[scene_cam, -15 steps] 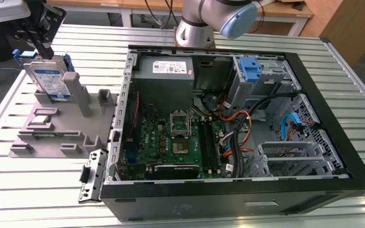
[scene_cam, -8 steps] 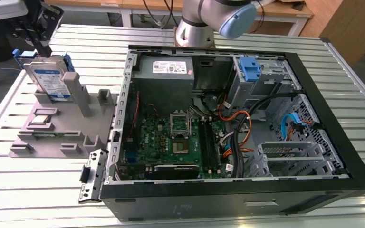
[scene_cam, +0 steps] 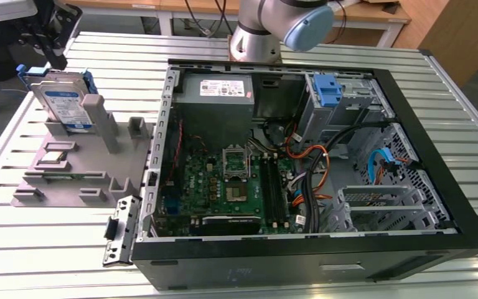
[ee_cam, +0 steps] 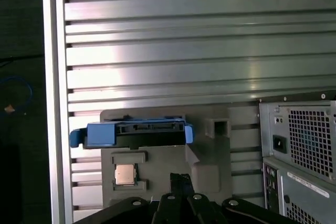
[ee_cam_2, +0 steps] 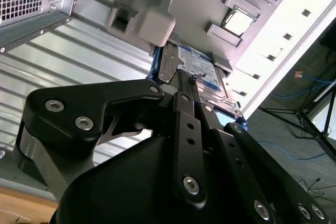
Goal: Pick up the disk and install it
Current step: 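Reach for the disk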
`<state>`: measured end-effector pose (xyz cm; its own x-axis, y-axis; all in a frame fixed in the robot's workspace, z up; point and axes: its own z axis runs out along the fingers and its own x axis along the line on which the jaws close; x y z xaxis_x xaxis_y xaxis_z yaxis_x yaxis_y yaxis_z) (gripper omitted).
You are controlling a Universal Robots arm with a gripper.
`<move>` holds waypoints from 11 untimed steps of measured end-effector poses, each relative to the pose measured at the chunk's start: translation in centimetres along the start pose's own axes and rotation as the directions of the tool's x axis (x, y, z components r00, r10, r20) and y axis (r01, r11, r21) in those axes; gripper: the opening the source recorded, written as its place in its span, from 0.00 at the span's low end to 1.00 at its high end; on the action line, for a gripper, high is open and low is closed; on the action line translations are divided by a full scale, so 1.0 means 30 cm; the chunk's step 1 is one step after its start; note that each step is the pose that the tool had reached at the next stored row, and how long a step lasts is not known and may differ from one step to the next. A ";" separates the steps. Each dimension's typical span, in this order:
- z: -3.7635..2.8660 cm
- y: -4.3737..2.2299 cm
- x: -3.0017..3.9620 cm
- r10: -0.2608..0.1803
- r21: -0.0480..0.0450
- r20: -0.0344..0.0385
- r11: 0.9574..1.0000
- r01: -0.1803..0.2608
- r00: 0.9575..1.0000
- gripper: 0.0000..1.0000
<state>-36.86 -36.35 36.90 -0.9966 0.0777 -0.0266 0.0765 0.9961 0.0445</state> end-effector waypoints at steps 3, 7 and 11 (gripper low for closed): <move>0.011 0.027 0.018 0.000 0.000 0.000 1.000 0.000 1.000 0.10; 0.027 0.058 0.053 0.000 0.000 0.000 1.000 0.000 1.000 0.10; 0.045 0.076 0.094 0.000 0.001 0.000 1.000 0.000 1.000 0.10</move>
<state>-39.47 -33.81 35.59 -0.9966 0.0779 -0.0266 0.0767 0.9961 0.0440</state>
